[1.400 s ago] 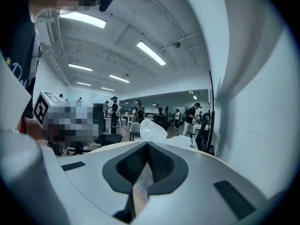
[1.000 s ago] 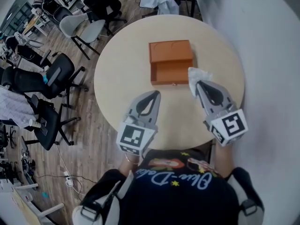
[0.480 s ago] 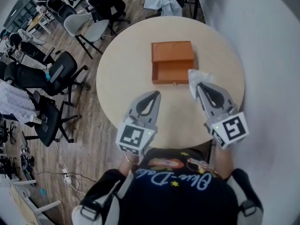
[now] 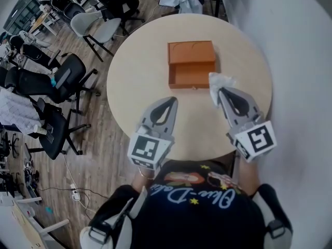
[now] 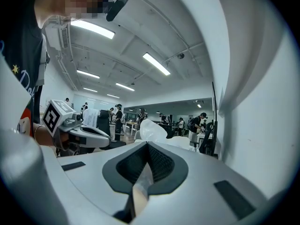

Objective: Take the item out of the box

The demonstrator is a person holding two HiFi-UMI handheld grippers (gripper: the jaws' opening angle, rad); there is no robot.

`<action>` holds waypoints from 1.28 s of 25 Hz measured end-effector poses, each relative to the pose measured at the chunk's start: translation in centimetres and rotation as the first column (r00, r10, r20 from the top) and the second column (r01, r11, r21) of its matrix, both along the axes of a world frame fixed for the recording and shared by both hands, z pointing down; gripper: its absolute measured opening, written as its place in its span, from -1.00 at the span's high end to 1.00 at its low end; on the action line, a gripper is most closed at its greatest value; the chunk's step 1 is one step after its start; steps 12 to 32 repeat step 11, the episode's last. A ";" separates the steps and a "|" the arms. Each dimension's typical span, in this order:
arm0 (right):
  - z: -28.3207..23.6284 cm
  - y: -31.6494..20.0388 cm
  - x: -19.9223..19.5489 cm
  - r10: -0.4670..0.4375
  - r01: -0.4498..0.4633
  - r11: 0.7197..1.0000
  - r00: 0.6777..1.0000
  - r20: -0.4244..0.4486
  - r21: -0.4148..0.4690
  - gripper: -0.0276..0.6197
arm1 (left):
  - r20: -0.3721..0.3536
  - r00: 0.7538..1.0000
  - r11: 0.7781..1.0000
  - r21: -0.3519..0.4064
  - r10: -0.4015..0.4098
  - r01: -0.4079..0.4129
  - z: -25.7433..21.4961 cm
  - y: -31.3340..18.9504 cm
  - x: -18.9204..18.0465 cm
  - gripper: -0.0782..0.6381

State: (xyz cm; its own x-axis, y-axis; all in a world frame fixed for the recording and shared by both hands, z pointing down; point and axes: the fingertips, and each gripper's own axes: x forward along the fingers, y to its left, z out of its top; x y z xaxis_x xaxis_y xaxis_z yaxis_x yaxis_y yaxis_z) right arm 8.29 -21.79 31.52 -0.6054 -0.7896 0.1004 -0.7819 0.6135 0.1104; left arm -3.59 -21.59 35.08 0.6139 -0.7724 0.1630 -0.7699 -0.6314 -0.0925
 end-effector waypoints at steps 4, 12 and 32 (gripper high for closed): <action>-0.1 0.0 0.2 0.004 -0.004 1.000 1.000 0.000 0.003 0.92 | 0.000 1.000 1.000 0.000 0.005 -0.005 0.0 -0.1 0.1 0.82; 0.0 0.0 0.1 0.004 -0.004 1.000 1.000 -0.001 0.003 0.92 | -0.003 1.000 1.000 0.001 0.000 0.000 0.2 -0.1 -0.1 0.82; 0.0 0.0 0.1 0.004 -0.004 1.000 1.000 -0.001 0.003 0.92 | -0.003 1.000 1.000 0.001 0.000 0.000 0.2 -0.1 -0.1 0.82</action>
